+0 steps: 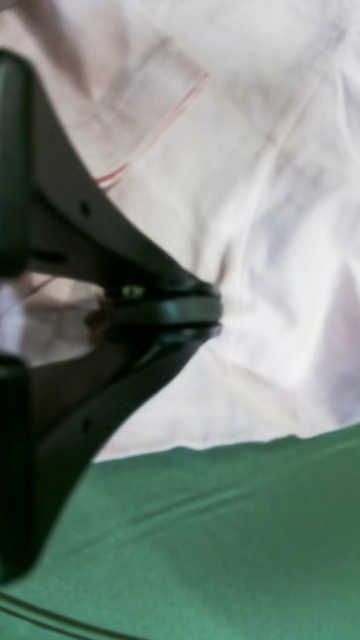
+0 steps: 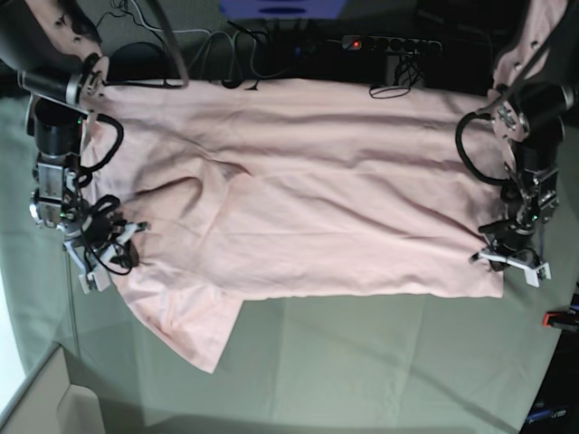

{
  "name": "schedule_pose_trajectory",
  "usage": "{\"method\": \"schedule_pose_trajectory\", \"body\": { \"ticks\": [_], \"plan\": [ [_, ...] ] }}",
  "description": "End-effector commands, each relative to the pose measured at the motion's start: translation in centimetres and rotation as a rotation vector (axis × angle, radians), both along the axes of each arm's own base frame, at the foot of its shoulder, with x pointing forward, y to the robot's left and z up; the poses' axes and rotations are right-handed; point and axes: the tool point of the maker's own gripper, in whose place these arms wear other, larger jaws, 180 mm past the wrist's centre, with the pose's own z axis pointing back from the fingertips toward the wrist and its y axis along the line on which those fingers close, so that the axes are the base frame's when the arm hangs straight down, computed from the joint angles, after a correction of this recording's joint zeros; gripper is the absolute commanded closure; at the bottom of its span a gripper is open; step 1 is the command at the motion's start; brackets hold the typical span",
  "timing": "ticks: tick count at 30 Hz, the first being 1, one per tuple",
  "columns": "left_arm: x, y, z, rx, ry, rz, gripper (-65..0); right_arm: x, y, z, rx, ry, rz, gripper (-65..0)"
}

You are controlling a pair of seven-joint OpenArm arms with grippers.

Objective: Layout the t-shirt on the table in an organized manner, then fold the t-shirt properly
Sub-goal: 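Grasp the hem with the right gripper and fold it over the shirt with both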

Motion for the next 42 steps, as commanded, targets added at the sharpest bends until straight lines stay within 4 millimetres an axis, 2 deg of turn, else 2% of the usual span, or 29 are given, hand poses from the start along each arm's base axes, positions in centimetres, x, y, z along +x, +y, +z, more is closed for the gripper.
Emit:
{"method": "schedule_pose_trajectory", "body": {
  "ticks": [1,4,7,9,14,15,17,21,25,27,30,35,41,42],
  "plan": [
    [0.8,0.5,1.1,0.007,-0.032,-0.003,0.0,-0.8,-0.5,-0.7,-0.035,0.055,0.024,0.0],
    [0.9,0.5,1.2,-0.003,-0.038,-0.002,0.0,-0.7,-1.3,-0.3,-0.046,0.047,0.015,0.0],
    [1.0,0.7,1.5,-0.001,-0.045,-0.001,0.0,-0.7,-3.4,1.4,-0.074,-0.015,-0.036,0.0],
    [1.6,1.0,2.5,0.017,-0.072,-0.002,0.0,-0.8,-4.6,2.9,-0.109,-0.069,-0.057,0.0],
    [1.2,2.3,4.7,0.102,-0.132,-0.014,0.0,-1.9,-3.5,5.4,-0.172,-0.163,-0.035,0.0],
    [1.2,1.7,4.8,0.105,-0.131,-0.026,0.0,-2.4,-3.3,5.7,-0.184,-0.172,-0.03,0.0],
    [0.5,1.6,4.8,0.121,-0.102,-0.045,0.0,-3.1,-2.4,6.4,-0.184,-0.202,-0.025,0.0],
    [-0.9,1.7,6.5,0.133,-0.131,-0.048,0.0,-4.3,-1.7,8.9,-0.156,-0.283,-0.036,0.0],
    [-2.6,2.0,8.1,0.088,-0.169,-0.031,0.0,-6.2,-1.3,10.0,-0.158,-0.275,-0.036,0.0],
    [-3.9,1.8,8.1,0.068,-0.168,-0.034,0.0,-7.6,-1.0,10.6,-0.146,-0.276,-0.036,0.0],
    [-5.8,1.6,7.6,0.065,-0.149,-0.04,0.0,-9.6,-0.6,10.5,-0.146,-0.258,-0.027,0.0],
    [-8.2,1.4,5.5,0.057,-0.092,-0.041,0.0,-12.5,-0.2,7.8,-0.128,-0.169,-0.023,0.0],
    [-9.4,1.5,4.7,0.058,-0.058,-0.044,-0.4,-14.7,0.7,6.0,-0.115,-0.106,-0.003,0.0],
    [-9.5,1.5,4.6,0.056,-0.056,-0.044,-2.2,-14.7,1.0,5.9,-0.113,-0.104,0.006,-1.2]
  ]
}}
